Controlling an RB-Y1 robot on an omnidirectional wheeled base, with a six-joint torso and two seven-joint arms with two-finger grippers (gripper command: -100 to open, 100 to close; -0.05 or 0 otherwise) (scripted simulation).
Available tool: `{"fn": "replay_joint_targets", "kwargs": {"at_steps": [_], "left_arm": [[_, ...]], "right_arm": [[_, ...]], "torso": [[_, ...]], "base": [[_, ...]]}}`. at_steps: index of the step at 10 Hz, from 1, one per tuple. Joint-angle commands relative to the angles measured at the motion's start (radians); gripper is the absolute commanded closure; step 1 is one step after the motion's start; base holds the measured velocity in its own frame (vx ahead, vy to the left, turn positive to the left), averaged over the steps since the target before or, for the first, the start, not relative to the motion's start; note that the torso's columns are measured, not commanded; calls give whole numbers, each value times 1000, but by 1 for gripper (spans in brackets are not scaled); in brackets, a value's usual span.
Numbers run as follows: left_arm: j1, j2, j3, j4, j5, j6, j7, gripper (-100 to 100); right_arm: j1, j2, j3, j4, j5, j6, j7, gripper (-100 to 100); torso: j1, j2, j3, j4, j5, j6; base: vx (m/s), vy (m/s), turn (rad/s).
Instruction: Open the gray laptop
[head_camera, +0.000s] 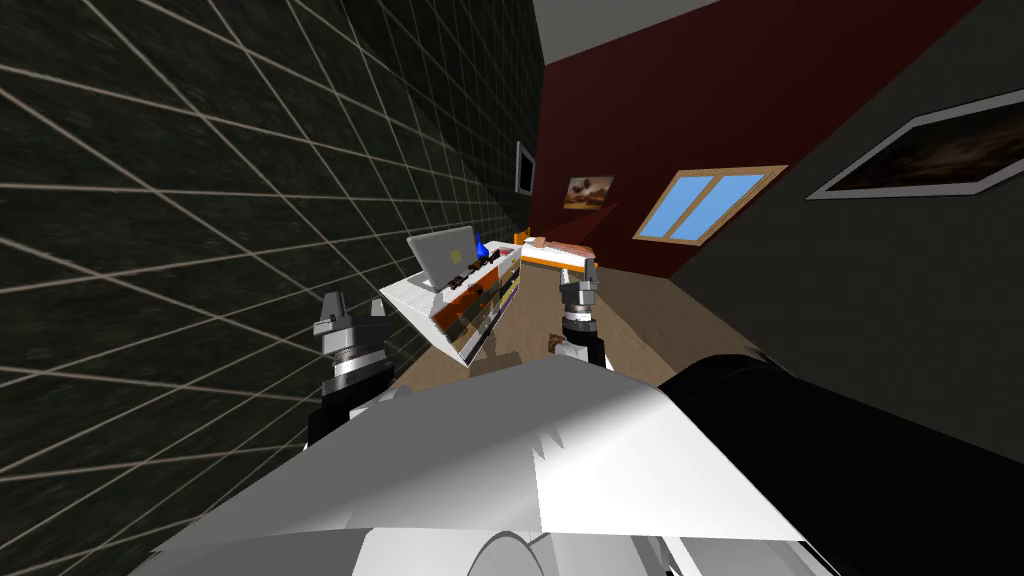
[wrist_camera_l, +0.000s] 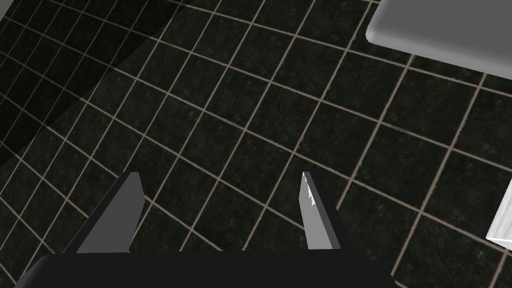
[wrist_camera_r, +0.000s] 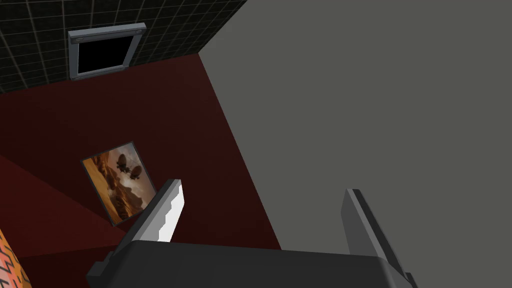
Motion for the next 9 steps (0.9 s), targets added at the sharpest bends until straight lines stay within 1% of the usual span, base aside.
{"fn": "replay_joint_targets", "kwargs": {"at_steps": [1, 3, 9], "left_arm": [[0, 0, 0, 0, 0, 0, 0, 0], [0, 0, 0, 0, 0, 0, 0, 0], [0, 0, 0, 0, 0, 0, 0, 0]], "right_arm": [[0, 0, 0, 0, 0, 0, 0, 0], [0, 0, 0, 0, 0, 0, 0, 0], [0, 0, 0, 0, 0, 0, 0, 0]], "torso": [[0, 40, -82, 41, 0, 0], [0, 175, -351, 176, 0, 0], [0, 618, -1234, 617, 0, 0]], "base": [[0, 0, 0], [0, 0, 0], [0, 0, 0]]}}
